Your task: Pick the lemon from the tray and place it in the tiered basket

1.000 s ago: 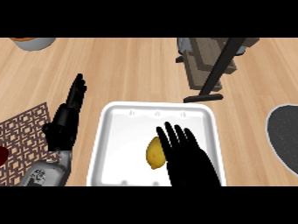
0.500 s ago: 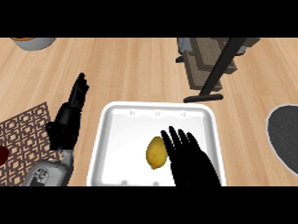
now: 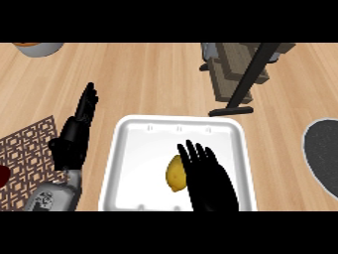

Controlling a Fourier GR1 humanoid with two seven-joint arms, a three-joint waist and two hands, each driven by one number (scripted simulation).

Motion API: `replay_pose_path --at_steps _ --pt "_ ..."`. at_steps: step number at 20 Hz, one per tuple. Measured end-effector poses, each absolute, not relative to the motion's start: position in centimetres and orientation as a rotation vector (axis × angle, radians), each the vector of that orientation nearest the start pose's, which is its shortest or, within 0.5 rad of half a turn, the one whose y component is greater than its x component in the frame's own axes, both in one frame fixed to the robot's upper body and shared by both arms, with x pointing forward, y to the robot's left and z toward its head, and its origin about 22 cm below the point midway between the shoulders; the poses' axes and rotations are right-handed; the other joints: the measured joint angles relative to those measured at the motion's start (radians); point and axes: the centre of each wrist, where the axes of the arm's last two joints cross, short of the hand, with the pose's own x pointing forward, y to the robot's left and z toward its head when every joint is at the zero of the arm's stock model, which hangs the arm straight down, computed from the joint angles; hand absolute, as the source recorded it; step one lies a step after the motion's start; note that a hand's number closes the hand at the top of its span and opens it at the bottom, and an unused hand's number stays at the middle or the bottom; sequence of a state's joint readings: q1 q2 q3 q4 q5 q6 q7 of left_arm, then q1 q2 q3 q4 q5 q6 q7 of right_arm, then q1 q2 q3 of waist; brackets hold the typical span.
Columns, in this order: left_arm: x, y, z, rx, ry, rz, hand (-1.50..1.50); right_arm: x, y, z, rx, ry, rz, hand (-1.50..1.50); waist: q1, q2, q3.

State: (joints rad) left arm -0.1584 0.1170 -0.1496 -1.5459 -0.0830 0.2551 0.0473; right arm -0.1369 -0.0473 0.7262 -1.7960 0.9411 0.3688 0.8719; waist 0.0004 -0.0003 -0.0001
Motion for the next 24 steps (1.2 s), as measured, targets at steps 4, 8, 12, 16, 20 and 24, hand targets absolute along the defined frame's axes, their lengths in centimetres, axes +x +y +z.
replay_pose_path --at_steps 4,8,12,16,20,24 --pt "27.4 19.6 3.3 0.198 -1.664 -0.11 0.0 19.5 -5.9 6.4 -0.665 -1.066 1.26 -1.5 0.001 0.0 0.0" --pt "27.3 19.2 3.1 0.19 -1.666 -0.111 0.0 20.2 -5.6 6.1 -0.66 -1.048 1.266 -1.5 0.001 0.0 0.0" --pt "27.2 19.7 3.2 0.187 -1.661 -0.107 0.0 21.1 -5.5 5.5 -0.663 -1.031 1.269 -1.5 0.002 0.0 0.0" --pt "27.1 19.9 2.9 0.186 -1.663 -0.105 0.0 21.4 -5.5 4.8 -0.654 -1.025 1.26 -1.5 0.001 0.0 0.0" --pt "27.7 19.8 2.4 0.185 -1.664 -0.104 0.0 21.9 -5.0 3.9 -0.649 -1.027 1.249 -1.5 0.001 0.001 0.0" --pt "27.3 20.2 2.3 0.188 -1.666 -0.109 0.0 21.4 -4.8 2.9 -0.64 -1.037 1.246 -1.5 0.001 0.0 0.0"
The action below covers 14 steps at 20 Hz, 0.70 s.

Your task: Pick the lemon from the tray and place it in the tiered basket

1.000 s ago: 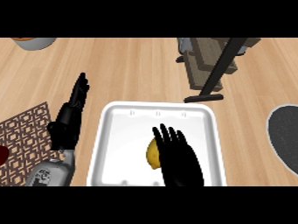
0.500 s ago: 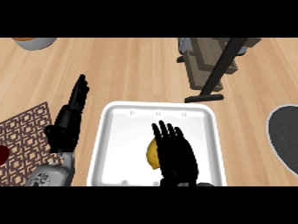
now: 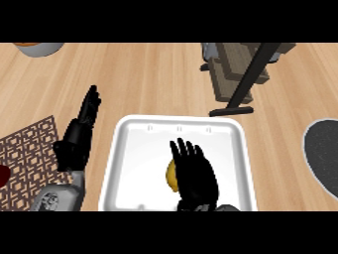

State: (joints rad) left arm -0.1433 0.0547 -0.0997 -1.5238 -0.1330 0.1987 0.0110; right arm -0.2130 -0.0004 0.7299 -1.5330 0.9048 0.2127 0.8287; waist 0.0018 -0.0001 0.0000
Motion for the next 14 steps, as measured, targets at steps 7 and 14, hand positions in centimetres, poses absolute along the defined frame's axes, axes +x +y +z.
replay_pose_path --at_steps 7,14 --pt "27.0 20.4 3.1 0.195 -1.67 -0.11 0.0 21.9 -5.2 1.4 -0.622 -1.047 1.22 -1.5 0.0 0.0 0.0" --pt "26.4 20.1 2.7 0.194 -1.66 -0.109 0.0 22.1 -4.9 -0.3 -0.666 -1.112 1.159 1.5 0.002 -0.001 0.0"
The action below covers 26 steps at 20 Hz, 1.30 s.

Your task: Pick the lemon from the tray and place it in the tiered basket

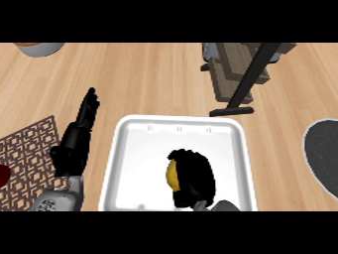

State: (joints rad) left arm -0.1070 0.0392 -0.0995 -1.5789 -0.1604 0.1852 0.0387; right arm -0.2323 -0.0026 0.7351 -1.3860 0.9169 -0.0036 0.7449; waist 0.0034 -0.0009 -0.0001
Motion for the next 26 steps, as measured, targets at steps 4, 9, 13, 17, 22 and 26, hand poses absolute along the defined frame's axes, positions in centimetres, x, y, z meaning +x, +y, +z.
replay_pose_path --at_steps 4,9,13,17,22,26 --pt "27.2 20.1 2.9 0.197 -1.662 -0.106 0.0 22.1 -4.1 -0.8 -0.766 -1.178 1.201 1.5 -0.001 -0.001 0.0" --pt "27.3 19.7 2.9 0.191 -1.667 -0.104 0.0 22.3 -3.6 -1.0 -0.848 -1.22 1.194 1.5 -0.001 -0.002 0.0" --pt "27.2 19.7 3.2 0.197 -1.663 -0.102 0.0 24.2 -3.2 2.3 -0.929 -1.113 1.262 1.5 -0.003 -0.003 -0.001" --pt "27.5 19.9 3.2 0.198 -1.656 -0.1 0.0 26.9 -2.9 7.3 -0.992 -0.998 1.361 1.5 -0.006 -0.004 -0.002" --pt "27.4 20.3 3.1 0.203 -1.654 -0.097 0.0 29.1 -3.6 14.2 -1.066 -1.034 1.346 1.5 -0.009 -0.006 -0.002" --pt "27.3 20.8 2.7 0.208 -1.648 -0.1 0.0 29.6 -4.1 19.9 -1.128 -1.118 1.284 1.5 -0.015 -0.009 -0.002"
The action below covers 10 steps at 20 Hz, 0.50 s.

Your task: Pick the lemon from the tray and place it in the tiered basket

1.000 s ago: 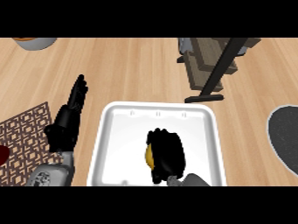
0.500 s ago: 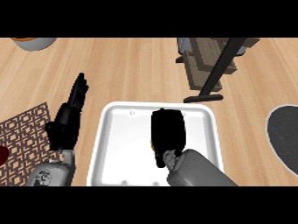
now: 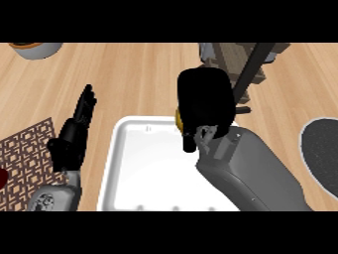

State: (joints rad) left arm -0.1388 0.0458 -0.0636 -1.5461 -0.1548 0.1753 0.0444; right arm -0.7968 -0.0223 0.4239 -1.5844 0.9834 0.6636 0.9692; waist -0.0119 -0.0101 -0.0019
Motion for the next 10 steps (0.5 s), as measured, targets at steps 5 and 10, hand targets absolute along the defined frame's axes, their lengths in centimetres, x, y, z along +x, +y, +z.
replay_pose_path --at_steps 5,10 --pt "27.2 20.7 2.7 0.207 -1.648 -0.098 0.0 29.4 -5.5 26.9 -1.21 -1.235 1.18 1.5 -0.004 -0.004 0.0" --pt "27.0 20.6 2.8 0.206 -1.645 -0.102 0.0 29.1 -6.5 33.2 -1.244 -1.313 1.088 1.5 -0.002 -0.006 0.0"
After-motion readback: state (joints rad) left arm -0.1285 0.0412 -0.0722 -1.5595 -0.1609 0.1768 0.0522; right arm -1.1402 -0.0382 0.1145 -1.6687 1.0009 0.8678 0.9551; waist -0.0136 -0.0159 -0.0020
